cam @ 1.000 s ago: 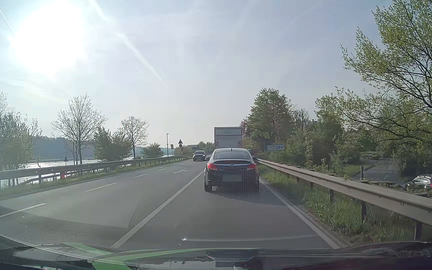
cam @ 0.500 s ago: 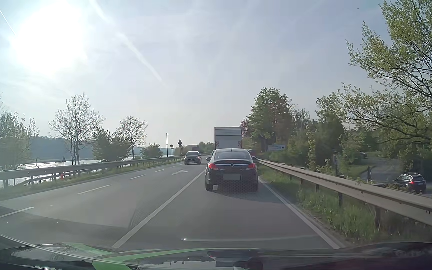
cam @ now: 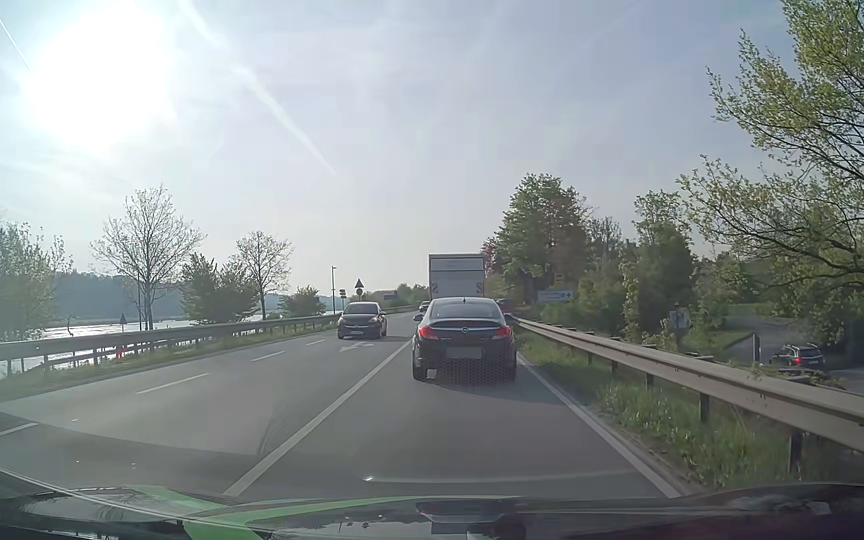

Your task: Follow the waypoints while adhering to traffic rules and regulations

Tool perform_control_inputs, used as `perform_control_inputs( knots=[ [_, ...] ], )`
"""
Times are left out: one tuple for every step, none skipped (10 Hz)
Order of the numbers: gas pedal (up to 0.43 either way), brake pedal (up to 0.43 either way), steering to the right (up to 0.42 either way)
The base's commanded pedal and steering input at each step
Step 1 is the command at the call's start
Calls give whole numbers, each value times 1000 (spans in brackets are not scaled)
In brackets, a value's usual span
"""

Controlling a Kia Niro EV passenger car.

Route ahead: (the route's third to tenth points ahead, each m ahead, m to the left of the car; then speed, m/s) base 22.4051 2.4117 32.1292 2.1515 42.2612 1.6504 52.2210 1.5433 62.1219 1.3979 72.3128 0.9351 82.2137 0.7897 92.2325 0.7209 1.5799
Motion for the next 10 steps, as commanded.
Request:
perform_control_inputs(
  knots=[
    [0, 0, -4],
    [0, 0, -4],
    [0, 0, -4],
    [0, 0, -4],
    [0, 0, -4],
    [0, 0, -4],
    [0, 0, -4],
    [0, 6, -4],
    [0, 6, -4],
    [0, 18, -4]
  ],
)
